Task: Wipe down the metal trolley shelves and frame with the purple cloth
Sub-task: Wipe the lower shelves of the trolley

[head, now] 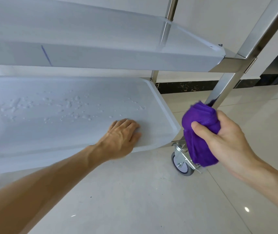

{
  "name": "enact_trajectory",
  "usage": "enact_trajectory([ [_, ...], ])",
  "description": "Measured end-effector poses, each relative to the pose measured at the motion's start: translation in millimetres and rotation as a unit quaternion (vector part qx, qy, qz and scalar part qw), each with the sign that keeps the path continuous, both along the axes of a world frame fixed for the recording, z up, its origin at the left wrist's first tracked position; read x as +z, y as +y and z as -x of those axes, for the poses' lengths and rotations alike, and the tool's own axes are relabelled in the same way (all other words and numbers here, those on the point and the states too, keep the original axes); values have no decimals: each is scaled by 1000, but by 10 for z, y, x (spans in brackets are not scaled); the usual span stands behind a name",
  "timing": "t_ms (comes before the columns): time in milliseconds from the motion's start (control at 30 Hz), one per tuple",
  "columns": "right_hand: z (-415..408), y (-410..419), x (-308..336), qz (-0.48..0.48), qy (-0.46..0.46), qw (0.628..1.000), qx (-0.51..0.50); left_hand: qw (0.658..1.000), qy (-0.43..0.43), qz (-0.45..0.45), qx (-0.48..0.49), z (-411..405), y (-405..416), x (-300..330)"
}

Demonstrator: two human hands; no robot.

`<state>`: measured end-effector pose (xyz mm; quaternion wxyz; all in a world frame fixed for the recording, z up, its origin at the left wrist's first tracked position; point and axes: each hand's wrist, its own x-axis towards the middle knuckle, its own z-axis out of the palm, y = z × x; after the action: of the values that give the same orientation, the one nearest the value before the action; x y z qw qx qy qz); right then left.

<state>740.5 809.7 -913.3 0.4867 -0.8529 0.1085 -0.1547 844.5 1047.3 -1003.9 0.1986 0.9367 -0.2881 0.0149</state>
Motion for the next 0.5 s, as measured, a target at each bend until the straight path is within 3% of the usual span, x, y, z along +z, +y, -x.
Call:
enact_trajectory([
  [133, -518, 103, -17, 40, -7, 999, 15, 998, 19, 40, 46, -138, 321, 224],
  [200, -713, 120, -123, 134, 0, 990, 48, 996, -5, 34, 82, -162, 586, 268],
  [367, -889, 281, -727, 412, 143, 887, 150, 989, -13, -69, 126, -8, 1219, 144],
  [500, -1348, 203, -725, 386, 167, 897, 135, 984, -18, -102, 145, 168, 1329, -73],
])
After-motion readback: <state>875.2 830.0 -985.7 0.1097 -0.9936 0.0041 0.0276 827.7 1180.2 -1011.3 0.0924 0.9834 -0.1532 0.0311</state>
